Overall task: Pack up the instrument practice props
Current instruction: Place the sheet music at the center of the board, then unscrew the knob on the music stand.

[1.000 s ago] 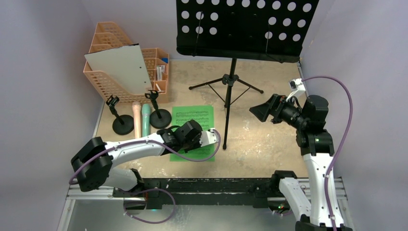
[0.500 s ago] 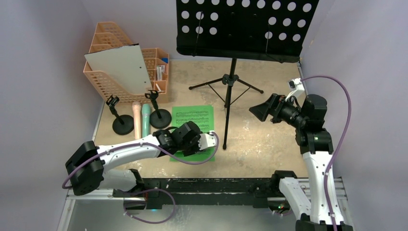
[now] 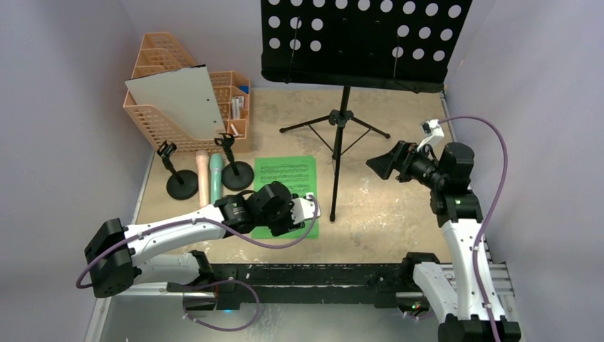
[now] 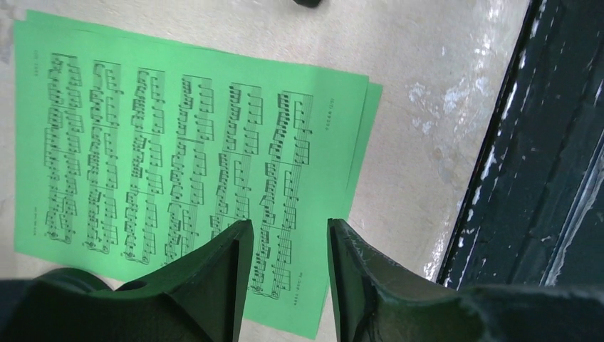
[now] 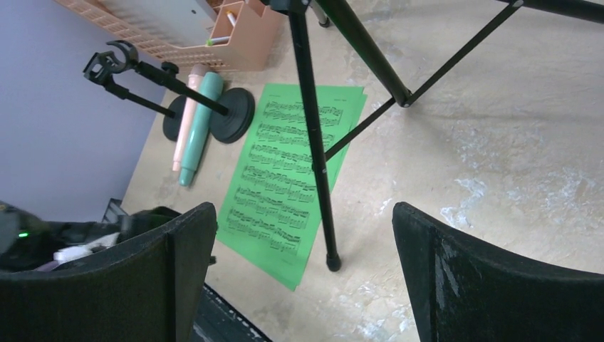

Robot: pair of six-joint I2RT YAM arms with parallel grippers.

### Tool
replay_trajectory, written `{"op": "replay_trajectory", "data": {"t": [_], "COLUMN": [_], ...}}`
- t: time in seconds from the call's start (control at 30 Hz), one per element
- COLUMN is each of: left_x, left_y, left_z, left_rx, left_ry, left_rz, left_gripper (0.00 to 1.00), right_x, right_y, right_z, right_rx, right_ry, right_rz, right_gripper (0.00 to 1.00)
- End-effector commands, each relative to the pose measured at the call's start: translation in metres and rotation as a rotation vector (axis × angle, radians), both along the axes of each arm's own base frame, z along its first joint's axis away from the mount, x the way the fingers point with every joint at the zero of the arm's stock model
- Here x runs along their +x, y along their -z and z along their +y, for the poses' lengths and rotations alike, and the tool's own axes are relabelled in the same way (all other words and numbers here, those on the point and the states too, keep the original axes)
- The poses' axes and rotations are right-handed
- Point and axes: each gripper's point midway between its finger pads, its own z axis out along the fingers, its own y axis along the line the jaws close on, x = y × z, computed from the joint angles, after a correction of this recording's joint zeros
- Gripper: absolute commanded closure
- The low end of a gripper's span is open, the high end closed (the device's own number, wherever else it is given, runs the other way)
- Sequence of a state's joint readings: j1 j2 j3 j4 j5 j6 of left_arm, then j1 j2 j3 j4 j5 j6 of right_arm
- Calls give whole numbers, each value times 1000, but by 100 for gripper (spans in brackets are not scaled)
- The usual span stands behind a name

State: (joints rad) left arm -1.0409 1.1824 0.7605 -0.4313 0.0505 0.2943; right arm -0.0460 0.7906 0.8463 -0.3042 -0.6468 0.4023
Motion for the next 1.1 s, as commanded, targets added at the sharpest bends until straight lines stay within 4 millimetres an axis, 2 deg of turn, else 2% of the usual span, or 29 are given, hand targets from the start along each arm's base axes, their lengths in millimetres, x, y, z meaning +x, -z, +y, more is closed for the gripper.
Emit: {"op": "replay_trajectory", "data": {"t": [0.0, 0.23, 0.4, 0.5, 0.6, 0.83, 0.97, 1.07], "left_x": [21, 69, 98, 111, 122, 153, 164, 175], "left_y": [-45, -86, -111, -133, -143, -154, -165, -176], "left_z": [-17, -14, -15, -24, -30, -37, -50, -51], "left_rx": [-170, -432, -655, -810, -868, -960, -1000, -1050], "left_ry": [-135, -454, -616, -636, -631, -618, -561, -540], "left_rz": [-63, -78, -124, -147, -164, -200, -209, -231], "left_gripper": [54, 44, 31, 20, 16, 14, 14, 15], "right_x": [14, 33, 49, 56, 69, 100, 121, 134], "right_y": [-10, -36, -56, -67, -70, -79, -88, -93], "right_z": [3, 5, 4, 14, 22, 38, 47, 57], "right_rx": [36, 115, 101, 93, 73, 66, 85, 81], "right_ry": [-5, 23, 39, 18, 13, 44, 59, 48], "right_rz": [-136, -418, -591, -693, -751, -873, -887, -900], "right_gripper": [5, 4, 3, 3, 4, 6, 9, 11]}}
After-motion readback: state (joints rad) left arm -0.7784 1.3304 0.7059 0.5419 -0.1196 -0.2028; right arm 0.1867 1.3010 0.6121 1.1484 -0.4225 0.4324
